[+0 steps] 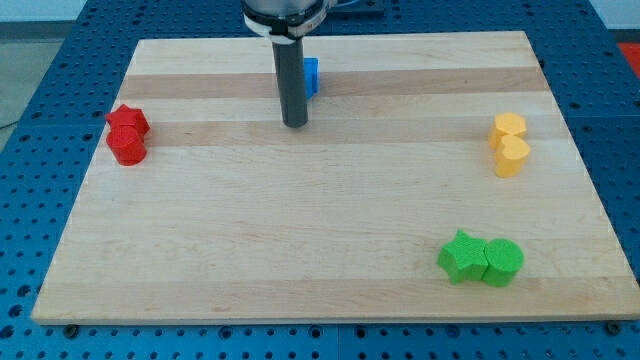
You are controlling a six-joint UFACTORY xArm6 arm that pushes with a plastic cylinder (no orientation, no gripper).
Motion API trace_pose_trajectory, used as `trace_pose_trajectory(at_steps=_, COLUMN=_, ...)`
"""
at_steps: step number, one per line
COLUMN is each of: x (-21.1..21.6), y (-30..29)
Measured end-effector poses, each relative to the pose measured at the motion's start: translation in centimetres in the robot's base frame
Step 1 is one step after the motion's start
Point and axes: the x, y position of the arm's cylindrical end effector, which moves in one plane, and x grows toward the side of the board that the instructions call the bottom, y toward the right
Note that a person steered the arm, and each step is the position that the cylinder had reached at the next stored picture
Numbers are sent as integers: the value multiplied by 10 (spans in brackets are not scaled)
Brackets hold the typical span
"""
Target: Slide green star towards up
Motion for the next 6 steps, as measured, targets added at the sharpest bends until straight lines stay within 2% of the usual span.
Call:
trace_pose_trajectory(at_steps=2, x=-88, y=0)
trace_pose_trajectory(at_steps=3, x=-98, y=2)
trace_pose_trajectory(at_steps=5, x=-31, y=97)
trace_pose_trajectory(at_steps=6, x=55, y=104)
